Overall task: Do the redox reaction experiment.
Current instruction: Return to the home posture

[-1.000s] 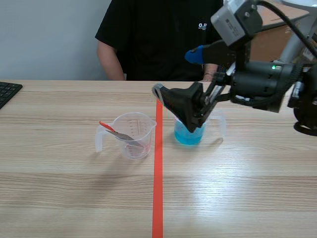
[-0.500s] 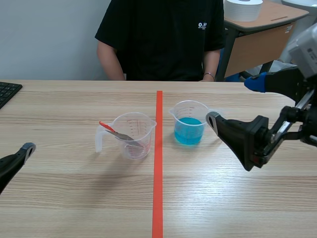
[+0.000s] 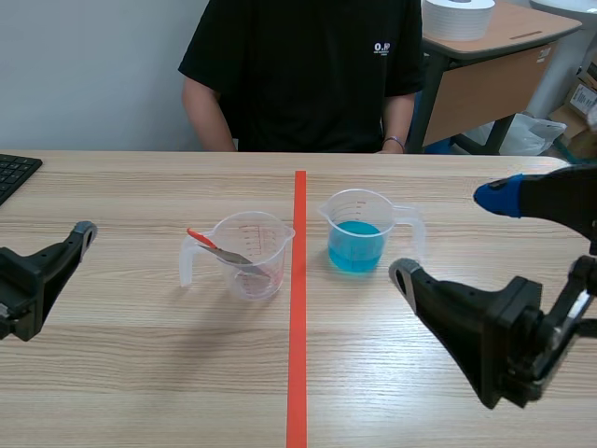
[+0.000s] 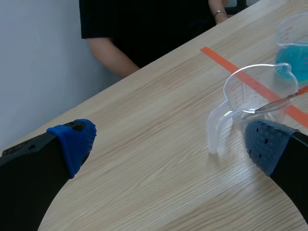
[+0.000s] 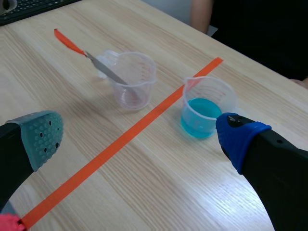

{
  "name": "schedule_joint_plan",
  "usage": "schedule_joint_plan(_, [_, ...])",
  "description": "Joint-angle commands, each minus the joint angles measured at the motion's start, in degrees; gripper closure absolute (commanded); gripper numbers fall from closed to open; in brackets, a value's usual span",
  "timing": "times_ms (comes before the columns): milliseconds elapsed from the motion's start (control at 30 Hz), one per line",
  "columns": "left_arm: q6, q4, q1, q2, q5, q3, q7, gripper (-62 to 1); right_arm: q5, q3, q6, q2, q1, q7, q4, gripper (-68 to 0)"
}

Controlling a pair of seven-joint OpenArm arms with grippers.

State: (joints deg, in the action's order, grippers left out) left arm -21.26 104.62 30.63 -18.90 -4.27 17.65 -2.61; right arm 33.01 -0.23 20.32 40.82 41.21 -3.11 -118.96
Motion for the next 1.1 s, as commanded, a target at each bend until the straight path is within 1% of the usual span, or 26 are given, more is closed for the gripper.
schedule_joint_plan(0, [0.07,0.57,0.33,-0.35,-0.37,-0.87,-0.85,-62.3,0.22,0.28,-0.44,0.79,-0.35,-0.87,-0.85,-67.9])
schedule_joint_plan(200, [0.13,0.57,0.83,-0.44,-0.46,-2.14,-1.07,-62.3,0.22,0.28,-0.46,0.74,-0.26,0.81,-0.85,-67.9])
schedule_joint_plan(267, [0.55,0.57,1.36,-1.40,-0.63,-3.15,-1.09,-62.3,0.15,0.28,-0.46,0.74,-0.26,1.03,-0.85,-67.9])
schedule_joint_plan(333, [0.63,0.57,2.29,-3.28,-0.66,-4.72,-2.91,-62.3,0.02,0.28,-0.46,0.74,-0.26,1.11,-0.85,-67.9])
schedule_joint_plan(400, [1.31,0.57,3.39,-5.42,-1.90,-6.49,-4.46,-62.3,-0.07,0.28,-0.44,0.74,-0.26,1.16,-0.85,-67.9])
schedule_joint_plan(467, [3.02,0.59,3.87,-7.10,-3.67,-8.00,-4.96,-62.3,-0.48,0.28,-0.44,0.74,-0.26,1.29,-0.85,-67.9])
schedule_joint_plan(533, [5.05,0.59,3.96,-7.82,-5.01,-8.83,-4.90,-62.3,-1.73,0.28,-0.44,0.74,-0.26,1.38,-0.85,-67.9])
schedule_joint_plan(600, [5.68,0.59,3.96,-7.82,-5.16,-9.07,-4.92,-62.3,-3.02,0.28,-0.44,0.74,-0.26,2.12,-0.85,-67.9])
schedule_joint_plan(767, [5.60,0.59,3.96,-7.82,-5.18,-9.25,-5.49,-62.3,-4.17,0.28,-0.44,0.74,-0.26,2.82,-0.85,-67.9])
schedule_joint_plan(867, [5.57,0.59,3.96,-7.82,-6.08,-9.29,-5.53,-62.3,-4.48,0.28,-0.44,0.74,-0.26,2.82,-0.85,-67.9])
schedule_joint_plan(933, [5.57,0.59,3.96,-7.82,-7.30,-9.29,-5.53,-62.3,-4.50,0.28,-0.44,0.74,-0.26,2.82,-0.85,-67.9])
schedule_joint_plan(1067, [5.49,0.59,3.96,-7.82,-7.56,-9.29,-5.53,-62.3,-4.50,0.28,-0.44,0.74,-0.26,2.82,-0.85,-67.9])
